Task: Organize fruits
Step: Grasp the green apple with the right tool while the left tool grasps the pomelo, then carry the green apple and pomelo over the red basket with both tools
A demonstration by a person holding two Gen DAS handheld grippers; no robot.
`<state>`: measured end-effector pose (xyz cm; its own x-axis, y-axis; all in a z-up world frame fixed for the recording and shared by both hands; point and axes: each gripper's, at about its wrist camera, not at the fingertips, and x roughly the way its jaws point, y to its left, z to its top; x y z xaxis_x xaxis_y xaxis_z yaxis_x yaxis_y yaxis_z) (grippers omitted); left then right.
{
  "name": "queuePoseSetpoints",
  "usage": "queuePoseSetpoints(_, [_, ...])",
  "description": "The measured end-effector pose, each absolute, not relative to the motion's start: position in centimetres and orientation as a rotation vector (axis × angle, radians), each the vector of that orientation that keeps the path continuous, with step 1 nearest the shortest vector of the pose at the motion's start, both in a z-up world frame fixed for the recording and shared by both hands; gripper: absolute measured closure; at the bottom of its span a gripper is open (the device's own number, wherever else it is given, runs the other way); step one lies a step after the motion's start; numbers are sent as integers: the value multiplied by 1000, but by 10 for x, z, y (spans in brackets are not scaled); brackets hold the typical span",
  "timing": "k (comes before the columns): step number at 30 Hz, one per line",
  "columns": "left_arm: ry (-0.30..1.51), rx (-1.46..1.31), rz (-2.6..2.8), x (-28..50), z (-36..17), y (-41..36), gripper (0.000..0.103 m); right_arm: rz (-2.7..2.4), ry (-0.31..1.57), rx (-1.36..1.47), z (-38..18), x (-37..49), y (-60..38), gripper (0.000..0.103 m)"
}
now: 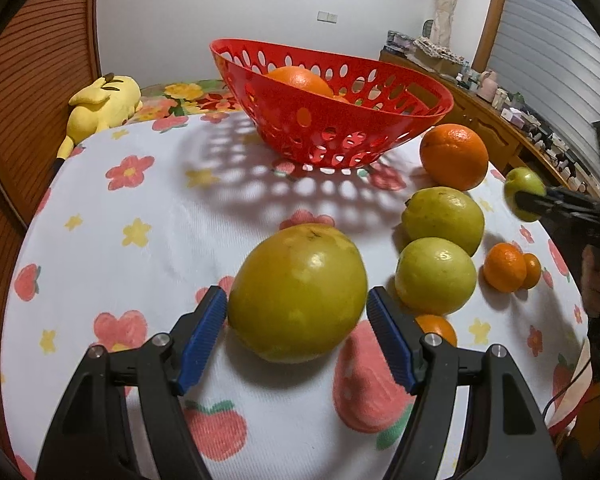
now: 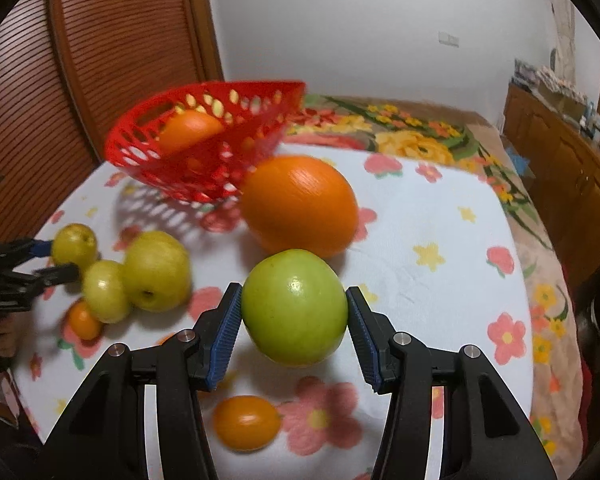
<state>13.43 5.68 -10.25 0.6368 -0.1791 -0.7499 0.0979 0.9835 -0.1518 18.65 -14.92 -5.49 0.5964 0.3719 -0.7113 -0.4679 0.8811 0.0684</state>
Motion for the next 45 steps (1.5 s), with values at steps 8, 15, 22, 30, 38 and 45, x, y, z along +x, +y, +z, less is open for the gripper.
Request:
queuePoseSetpoints(8, [871,-92,-161,142,-104,55,30,533,720,-164,-31,162,-129,50])
queuePoseSetpoints(15, [868,-87,-173,146,-107,54,31,558,697,-175,-23,152,-120,50])
queuePoseSetpoints(22, [882,-83,-165,153,-111,53,32,563,688,-178,-21,145,-118,50])
queuePoseSetpoints(30, [851,-72,-176,148,-106,50,40,561,676,-179,-17,141,-118,50])
queuePoseSetpoints(38, [756,-70,-204,137,-65,43,39,549,631,-202,-6,128,-110,50])
queuePoseSetpoints(45, [702,-65,-243,130,-36,30,39,549,583,-208,7,115,-105,50])
